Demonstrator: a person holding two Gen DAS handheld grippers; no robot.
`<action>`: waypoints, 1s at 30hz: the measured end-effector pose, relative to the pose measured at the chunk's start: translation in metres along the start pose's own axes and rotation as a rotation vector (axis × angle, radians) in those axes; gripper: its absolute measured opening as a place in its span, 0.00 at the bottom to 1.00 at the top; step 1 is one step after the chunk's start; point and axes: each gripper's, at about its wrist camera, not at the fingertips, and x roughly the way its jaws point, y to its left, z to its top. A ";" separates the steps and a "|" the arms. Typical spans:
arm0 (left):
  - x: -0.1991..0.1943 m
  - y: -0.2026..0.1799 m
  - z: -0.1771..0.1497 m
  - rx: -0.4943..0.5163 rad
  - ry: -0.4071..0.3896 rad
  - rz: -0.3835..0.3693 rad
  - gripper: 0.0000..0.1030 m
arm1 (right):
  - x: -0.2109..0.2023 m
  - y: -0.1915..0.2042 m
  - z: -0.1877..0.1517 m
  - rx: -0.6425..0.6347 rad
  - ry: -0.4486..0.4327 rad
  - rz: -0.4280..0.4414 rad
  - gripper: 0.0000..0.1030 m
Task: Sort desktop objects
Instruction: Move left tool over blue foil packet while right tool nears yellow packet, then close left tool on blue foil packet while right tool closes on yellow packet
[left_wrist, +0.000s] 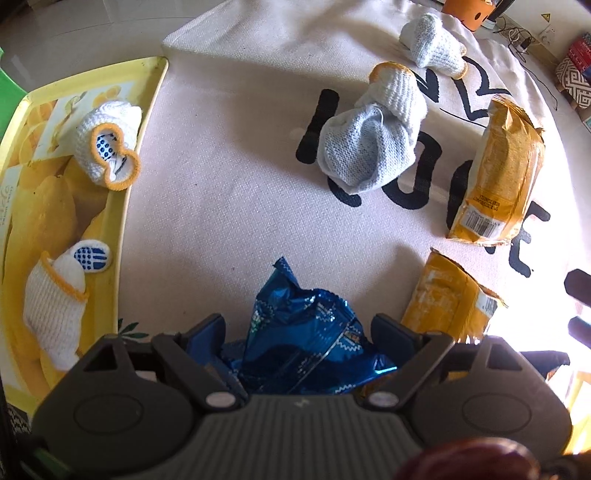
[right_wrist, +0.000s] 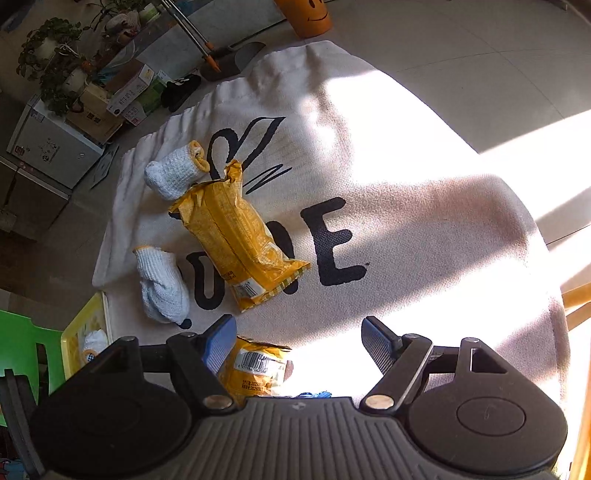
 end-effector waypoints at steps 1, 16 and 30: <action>0.001 0.000 0.000 0.001 0.003 0.003 0.87 | 0.002 0.001 0.000 -0.005 0.001 0.004 0.73; 0.002 0.010 0.007 -0.029 0.022 -0.013 0.92 | 0.039 0.038 0.010 -0.188 -0.049 -0.015 0.74; 0.007 0.009 0.004 -0.003 0.060 -0.010 0.92 | 0.078 0.052 0.024 -0.264 -0.053 -0.042 0.74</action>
